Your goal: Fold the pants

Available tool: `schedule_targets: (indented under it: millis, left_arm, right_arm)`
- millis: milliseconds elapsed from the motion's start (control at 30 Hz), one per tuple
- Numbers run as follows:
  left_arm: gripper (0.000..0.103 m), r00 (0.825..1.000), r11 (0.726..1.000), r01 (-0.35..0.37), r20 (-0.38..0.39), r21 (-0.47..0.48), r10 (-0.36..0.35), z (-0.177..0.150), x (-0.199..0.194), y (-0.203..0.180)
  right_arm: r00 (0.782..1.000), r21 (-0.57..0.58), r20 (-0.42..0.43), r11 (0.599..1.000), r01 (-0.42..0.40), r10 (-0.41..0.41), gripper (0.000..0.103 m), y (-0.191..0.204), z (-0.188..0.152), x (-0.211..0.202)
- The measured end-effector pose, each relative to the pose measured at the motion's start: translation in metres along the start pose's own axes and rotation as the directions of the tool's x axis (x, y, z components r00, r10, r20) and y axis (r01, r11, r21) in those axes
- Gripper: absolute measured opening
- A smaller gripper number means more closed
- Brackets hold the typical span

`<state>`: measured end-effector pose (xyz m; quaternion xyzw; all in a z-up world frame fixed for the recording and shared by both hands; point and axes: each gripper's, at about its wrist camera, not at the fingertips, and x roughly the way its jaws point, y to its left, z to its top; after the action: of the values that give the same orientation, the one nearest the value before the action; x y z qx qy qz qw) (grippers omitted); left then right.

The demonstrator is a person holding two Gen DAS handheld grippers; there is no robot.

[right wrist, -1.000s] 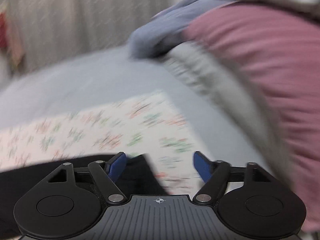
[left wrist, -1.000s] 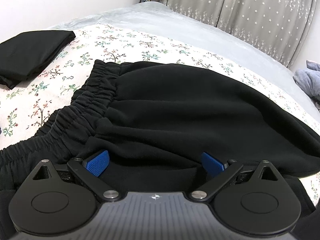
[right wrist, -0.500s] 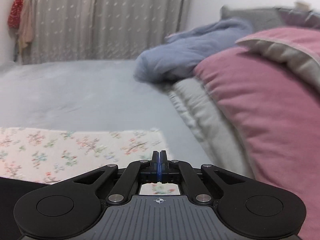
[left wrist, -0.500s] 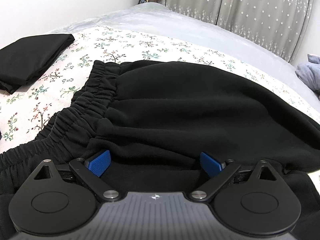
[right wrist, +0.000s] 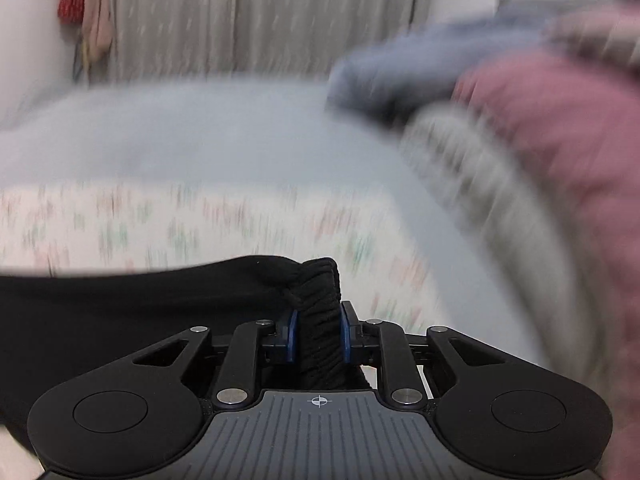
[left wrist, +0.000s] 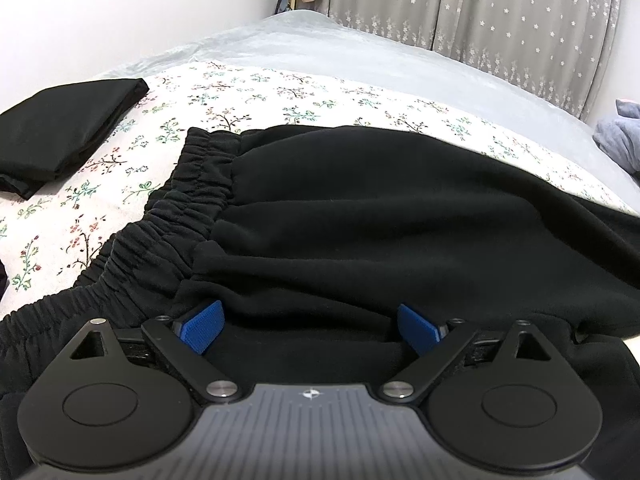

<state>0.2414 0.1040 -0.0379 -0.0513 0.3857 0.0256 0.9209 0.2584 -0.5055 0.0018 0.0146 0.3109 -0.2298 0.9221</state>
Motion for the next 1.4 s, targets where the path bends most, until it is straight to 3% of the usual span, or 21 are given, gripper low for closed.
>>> schedule_targets:
  millis: [67,233,300,400,433,533,600,667,733,767,800,867,1000,1033,1067,1133,1167,1200,1267,1333,1400]
  left_arm:
    - [0.103,1.000,1.000,-0.002,0.001,0.007,0.002,0.000,0.001,0.001]
    - [0.103,1.000,0.999,-0.017,0.008,0.042,0.017,-0.002,0.004,-0.002]
    - [0.103,1.000,0.999,-0.006,0.004,0.032,0.006,-0.001,0.002,0.001]
    - [0.103,1.000,1.000,0.023,0.005,-0.013,-0.023,0.003,-0.002,0.008]
    - [0.103,1.000,0.999,0.029,0.007,-0.028,-0.029,0.005,-0.004,0.011]
    - [0.103,0.999,0.997,0.039,0.013,-0.065,-0.038,0.006,-0.008,0.012]
    - [0.103,0.999,0.998,0.035,0.016,-0.057,-0.034,0.006,-0.009,0.009]
    - [0.103,0.999,0.998,0.034,0.018,-0.048,-0.033,0.005,-0.010,0.008]
    - [0.103,0.999,0.998,0.031,0.013,-0.051,-0.030,0.005,-0.007,0.010]
    - [0.103,1.000,0.998,0.029,0.007,-0.052,-0.029,0.005,-0.005,0.012]
    - [0.103,1.000,0.998,0.029,0.002,-0.052,-0.029,0.005,-0.003,0.013]
    - [0.102,1.000,0.998,0.029,-0.003,-0.051,-0.029,0.004,-0.003,0.014]
    - [0.102,0.999,0.998,0.039,-0.006,-0.057,-0.040,0.006,-0.004,0.016]
    - [0.102,0.999,0.998,0.038,-0.008,-0.056,-0.039,0.005,-0.003,0.016]
    - [0.102,0.999,0.998,0.039,-0.010,-0.057,-0.040,0.005,-0.002,0.017]
    - [0.102,0.999,0.997,0.043,-0.014,-0.065,-0.044,0.005,-0.003,0.018]
    - [0.102,0.999,0.996,0.049,-0.016,-0.073,-0.050,0.006,-0.005,0.018]
    - [0.102,0.998,0.995,0.057,-0.016,-0.077,-0.058,0.006,-0.006,0.018]
    - [0.102,0.997,0.994,0.074,-0.015,-0.077,-0.076,0.006,-0.009,0.017]
    - [0.102,0.997,0.995,0.074,-0.010,-0.071,-0.075,0.006,-0.010,0.015]
    - [0.102,0.997,0.995,0.070,-0.010,-0.071,-0.071,0.006,-0.010,0.016]
  right_arm:
    - [0.997,-0.019,0.059,0.998,0.058,-0.057,0.018,0.006,0.025,-0.012]
    - [0.976,0.043,-0.095,0.979,0.199,-0.194,0.024,0.005,0.055,0.060]
    - [0.951,0.036,-0.186,0.966,0.256,-0.245,0.042,0.009,0.040,0.092]
    - [0.957,0.114,-0.118,0.953,0.279,-0.266,0.081,0.004,0.016,0.077]
    - [0.963,0.152,-0.088,0.952,0.266,-0.255,0.081,-0.003,0.009,0.063]
    - [0.972,0.269,-0.074,0.934,0.234,-0.222,0.081,-0.028,-0.011,0.023]
    - [0.985,0.360,-0.132,0.920,0.155,-0.114,0.079,-0.041,-0.031,0.012]
    - [0.980,0.457,-0.201,0.884,0.095,-0.001,0.070,-0.046,-0.054,0.019]
    - [0.983,0.465,-0.185,0.880,0.096,-0.009,0.059,-0.037,-0.064,0.020]
    - [0.984,0.439,-0.175,0.893,0.102,-0.027,0.024,-0.030,-0.065,0.021]
    - [0.985,0.420,-0.172,0.903,0.096,-0.025,0.001,-0.024,-0.063,0.023]
    - [0.983,0.442,-0.182,0.891,0.101,-0.021,0.001,-0.022,-0.050,0.021]
    - [0.996,0.408,-0.034,0.908,0.093,-0.086,0.001,-0.025,-0.015,-0.021]
    - [0.991,0.397,-0.073,0.909,0.129,-0.108,0.000,-0.025,-0.013,-0.016]
    - [0.978,0.344,-0.140,0.918,0.196,-0.156,0.011,-0.021,-0.015,-0.006]
    - [0.925,0.115,-0.293,0.952,0.284,-0.240,0.023,-0.002,-0.027,0.013]
    - [0.924,0.043,-0.303,0.965,0.260,-0.235,0.026,0.006,-0.035,0.010]
    - [0.945,0.020,-0.258,0.977,0.211,-0.199,0.029,0.015,-0.042,-0.004]
    - [0.981,-0.010,-0.193,1.000,0.009,-0.011,0.031,0.032,-0.055,-0.036]
    - [0.959,-0.121,-0.224,0.972,-0.203,0.173,0.031,0.062,-0.068,-0.059]
    - [0.935,-0.281,-0.254,0.907,-0.315,0.246,0.031,0.099,-0.081,-0.076]
